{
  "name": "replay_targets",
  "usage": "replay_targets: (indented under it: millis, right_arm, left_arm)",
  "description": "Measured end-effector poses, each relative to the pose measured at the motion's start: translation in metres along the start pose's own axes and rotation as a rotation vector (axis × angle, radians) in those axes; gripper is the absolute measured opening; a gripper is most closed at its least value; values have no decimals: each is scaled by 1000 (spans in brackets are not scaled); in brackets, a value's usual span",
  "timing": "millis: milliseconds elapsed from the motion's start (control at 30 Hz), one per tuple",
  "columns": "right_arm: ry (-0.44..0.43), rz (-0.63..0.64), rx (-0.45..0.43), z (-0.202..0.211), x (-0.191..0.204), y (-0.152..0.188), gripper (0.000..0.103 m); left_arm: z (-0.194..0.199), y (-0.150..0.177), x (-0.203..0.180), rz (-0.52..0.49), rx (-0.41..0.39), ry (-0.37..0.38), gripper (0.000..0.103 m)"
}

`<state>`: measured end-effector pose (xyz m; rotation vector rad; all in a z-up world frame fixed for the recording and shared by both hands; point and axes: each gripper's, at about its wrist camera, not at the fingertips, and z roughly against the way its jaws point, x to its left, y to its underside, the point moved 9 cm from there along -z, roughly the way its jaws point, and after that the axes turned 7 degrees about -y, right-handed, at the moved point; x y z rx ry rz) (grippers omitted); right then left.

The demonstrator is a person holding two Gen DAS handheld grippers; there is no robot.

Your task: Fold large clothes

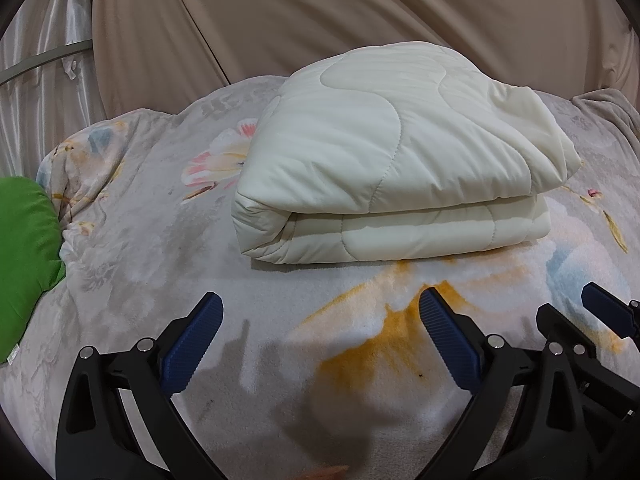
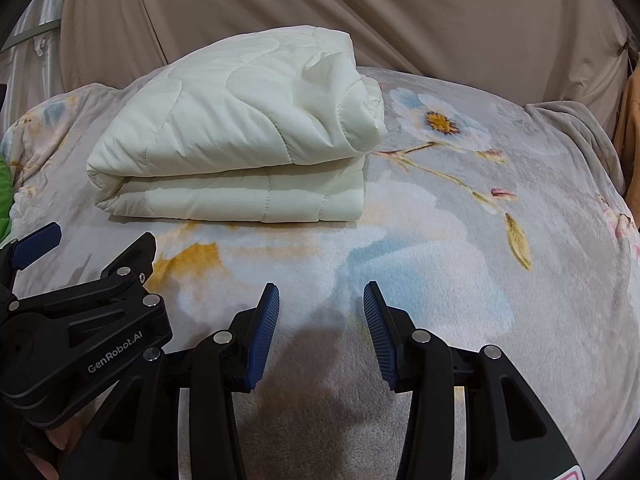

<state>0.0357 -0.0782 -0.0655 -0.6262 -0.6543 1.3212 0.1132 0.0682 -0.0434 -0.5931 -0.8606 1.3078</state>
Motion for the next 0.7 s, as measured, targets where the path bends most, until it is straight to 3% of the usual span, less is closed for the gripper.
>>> replay_targets:
  millis: [700]
  right_arm:
    - [-3,11,3,-2,-6,-2,44]
  left_arm:
    - [-1,-2,1,-5,0,11,93]
